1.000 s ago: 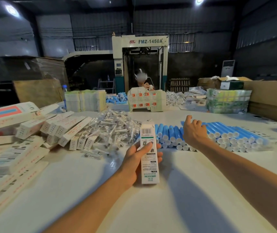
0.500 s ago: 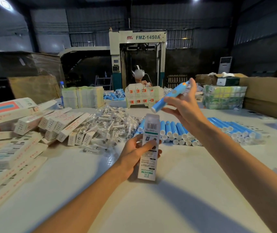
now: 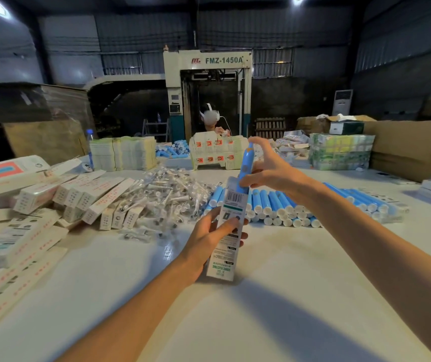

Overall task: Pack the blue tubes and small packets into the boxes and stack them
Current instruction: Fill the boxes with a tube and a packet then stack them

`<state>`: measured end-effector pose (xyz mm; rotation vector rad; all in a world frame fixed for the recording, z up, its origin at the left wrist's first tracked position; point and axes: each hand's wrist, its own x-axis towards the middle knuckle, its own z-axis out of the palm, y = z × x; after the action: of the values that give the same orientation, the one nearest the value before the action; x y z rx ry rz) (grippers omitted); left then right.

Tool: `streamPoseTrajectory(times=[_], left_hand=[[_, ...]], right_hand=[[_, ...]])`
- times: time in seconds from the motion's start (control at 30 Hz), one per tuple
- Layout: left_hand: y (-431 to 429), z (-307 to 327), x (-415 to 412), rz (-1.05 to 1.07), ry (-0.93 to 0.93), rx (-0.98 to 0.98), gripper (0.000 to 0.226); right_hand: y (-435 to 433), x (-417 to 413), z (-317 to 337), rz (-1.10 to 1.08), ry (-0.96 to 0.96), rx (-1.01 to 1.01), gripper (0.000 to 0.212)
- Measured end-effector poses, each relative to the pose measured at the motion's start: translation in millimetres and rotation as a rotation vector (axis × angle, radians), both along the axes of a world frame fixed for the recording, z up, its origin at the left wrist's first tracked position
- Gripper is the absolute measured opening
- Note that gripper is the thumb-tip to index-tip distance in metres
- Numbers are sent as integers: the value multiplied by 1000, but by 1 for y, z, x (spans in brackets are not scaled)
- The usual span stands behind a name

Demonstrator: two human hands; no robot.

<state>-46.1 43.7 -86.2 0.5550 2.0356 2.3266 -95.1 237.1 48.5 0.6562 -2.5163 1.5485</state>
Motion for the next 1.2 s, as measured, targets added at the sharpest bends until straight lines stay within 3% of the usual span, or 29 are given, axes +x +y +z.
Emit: streamPoseTrajectory(times=[0.2, 0.4, 0.53, 0.6, 0.73, 0.93, 1.07, 1.2], left_hand=[[1, 0, -2, 47, -7, 65, 33], [-21, -5, -17, 512, 65, 80, 14], [-51, -2, -24, 754, 23, 30, 30], [-61, -3, -29, 818, 3, 50, 26], [-65, -6, -38, 851, -17, 55, 17], [-56, -3, -32, 794, 67, 13, 28], [-56, -8, -42, 777, 86, 18, 2], [-53, -9, -41, 781, 115, -1, 5]], right_hand=[[-17, 6, -31, 31, 88, 156, 21], [-48, -17, -75, -70, 226, -26, 27], [-75, -43, -102, -141, 335, 182, 26], [-91, -56, -113, -167, 424, 365, 23], [-125, -79, -124, -339, 590, 782, 26], [-161, -102, -120, -451, 511, 985, 35], [-174, -107, -125, -430, 479, 978, 38], [-176, -99, -115, -322, 410, 721, 31]])
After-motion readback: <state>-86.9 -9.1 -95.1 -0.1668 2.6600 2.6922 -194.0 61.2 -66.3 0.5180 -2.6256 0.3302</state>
